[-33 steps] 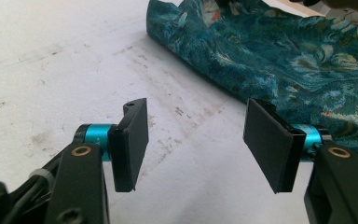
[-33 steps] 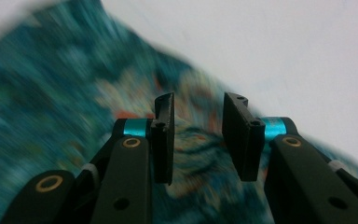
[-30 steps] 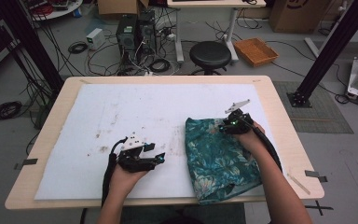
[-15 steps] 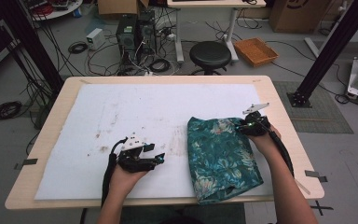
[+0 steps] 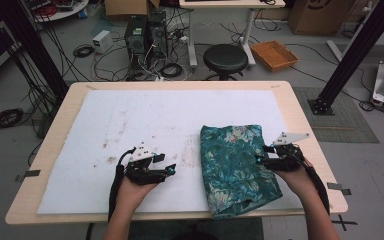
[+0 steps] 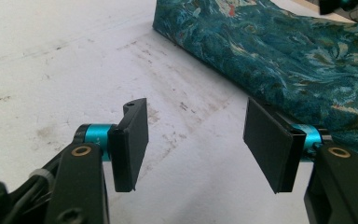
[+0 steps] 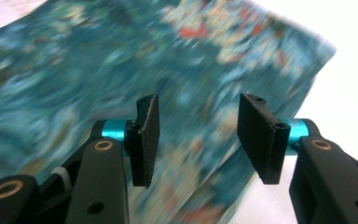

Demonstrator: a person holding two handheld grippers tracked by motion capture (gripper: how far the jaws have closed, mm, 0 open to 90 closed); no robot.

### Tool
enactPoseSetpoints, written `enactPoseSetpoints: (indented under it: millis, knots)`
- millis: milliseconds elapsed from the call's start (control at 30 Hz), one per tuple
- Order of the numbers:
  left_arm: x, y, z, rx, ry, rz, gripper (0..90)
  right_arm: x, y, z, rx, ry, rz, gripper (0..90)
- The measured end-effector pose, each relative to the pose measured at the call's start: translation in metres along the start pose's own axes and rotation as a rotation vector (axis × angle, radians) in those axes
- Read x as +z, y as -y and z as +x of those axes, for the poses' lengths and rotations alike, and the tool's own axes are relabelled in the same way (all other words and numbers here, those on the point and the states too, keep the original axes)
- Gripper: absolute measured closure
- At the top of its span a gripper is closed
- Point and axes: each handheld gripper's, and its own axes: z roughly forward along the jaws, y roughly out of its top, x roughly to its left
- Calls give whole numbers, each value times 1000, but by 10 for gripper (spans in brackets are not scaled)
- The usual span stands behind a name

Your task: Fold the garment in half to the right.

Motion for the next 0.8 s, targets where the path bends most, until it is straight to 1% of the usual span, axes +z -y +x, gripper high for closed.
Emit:
enactPoseSetpoints:
  millis: [67, 167, 200, 233, 267, 300, 333, 367, 400, 433, 467, 500, 567, 600, 633, 700, 733, 767, 800]
  knots:
    - [1, 0, -1, 2, 2, 3, 403, -5, 13, 6, 24, -25, -8, 501]
    - [2, 0, -2, 3, 5, 7, 403, -6, 30, 15, 49, -59, 17, 510]
    - [3, 0, -2, 6, 4, 10, 403, -4, 35, 18, 44, -69, 29, 545]
    - [3, 0, -3, 6, 6, 12, 403, -2, 39, 22, 35, -75, 48, 609]
    - [4, 0, -3, 6, 9, 12, 403, 0, 42, 24, 22, -79, 61, 649]
    - [4, 0, -4, 9, 8, 15, 403, 1, 47, 28, 2, -61, 28, 765]
    - [5, 0, -4, 8, 11, 15, 403, 0, 48, 28, -2, -75, 22, 832]
    - [5, 0, -4, 9, 11, 15, 403, 0, 49, 29, 3, -89, 18, 868]
    - [5, 0, -4, 10, 13, 15, 403, -1, 50, 30, -4, -79, 15, 874]
    - [4, 0, -4, 9, 13, 15, 403, -2, 50, 29, -9, -77, 14, 882]
    - [4, 0, -4, 10, 11, 16, 403, -4, 50, 28, -2, -85, 11, 883]
    - [3, 0, -3, 4, 10, 13, 403, -7, 50, 26, -3, -81, 0, 883]
    - [2, 1, -2, 3, 5, 13, 403, -17, 50, 22, 9, -68, -21, 884]
    - [2, 1, -1, 0, 5, 11, 403, -21, 50, 20, 16, -73, -35, 883]
    - [2, 1, 0, 1, 5, 11, 403, -26, 51, 18, 24, -68, -39, 883]
    - [3, 1, -1, 1, 6, 10, 403, -30, 54, 16, 27, -46, -34, 883]
    - [3, 1, -1, 1, 6, 10, 404, -30, 54, 16, 27, -46, -34, 883]
    - [3, 1, -2, 4, 6, 13, 403, -29, 61, 13, 39, -39, -24, 879]
    - [3, 1, -2, 4, 7, 14, 403, -28, 63, 13, 42, -42, -21, 873]
